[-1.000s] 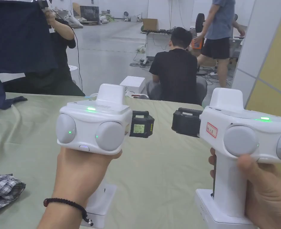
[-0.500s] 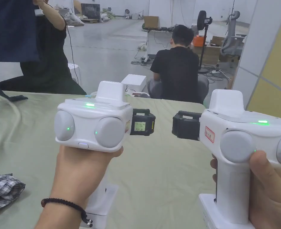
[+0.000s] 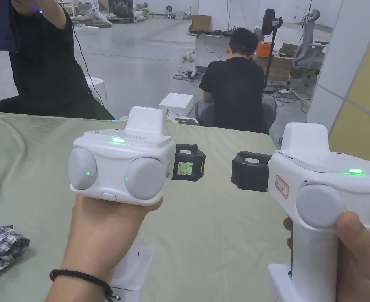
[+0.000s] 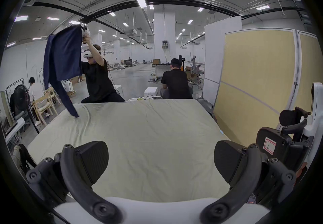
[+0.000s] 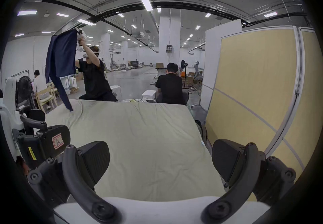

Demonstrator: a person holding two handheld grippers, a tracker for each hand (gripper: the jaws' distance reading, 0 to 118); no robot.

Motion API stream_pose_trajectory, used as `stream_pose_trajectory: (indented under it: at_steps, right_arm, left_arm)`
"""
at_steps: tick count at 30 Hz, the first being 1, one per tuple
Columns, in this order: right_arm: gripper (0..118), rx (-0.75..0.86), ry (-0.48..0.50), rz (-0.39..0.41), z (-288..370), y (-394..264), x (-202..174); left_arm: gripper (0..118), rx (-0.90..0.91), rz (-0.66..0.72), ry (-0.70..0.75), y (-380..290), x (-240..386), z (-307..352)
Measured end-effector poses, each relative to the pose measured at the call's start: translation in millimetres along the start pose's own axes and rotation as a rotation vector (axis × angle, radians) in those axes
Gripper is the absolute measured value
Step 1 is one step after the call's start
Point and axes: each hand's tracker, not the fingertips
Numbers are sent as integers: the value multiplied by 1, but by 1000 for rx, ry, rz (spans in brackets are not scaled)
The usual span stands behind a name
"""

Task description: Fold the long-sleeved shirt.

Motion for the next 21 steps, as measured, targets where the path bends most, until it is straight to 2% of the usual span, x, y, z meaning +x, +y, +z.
stream_pose_trajectory:
  at_steps: [9,14,21]
  right_arm:
    - [115,-18,26,-58,-8,2,10]
    - [115,-15,-1,-41,-16,0,8]
    - [115,-32,13,-47,-26,-3,10]
  left_arm:
    - [118,-1,-4,4,0,0,-6]
    - [118,-4,-23,13,-2,4,-13]
    - [118,-18,-19,7,-5,5,-25]
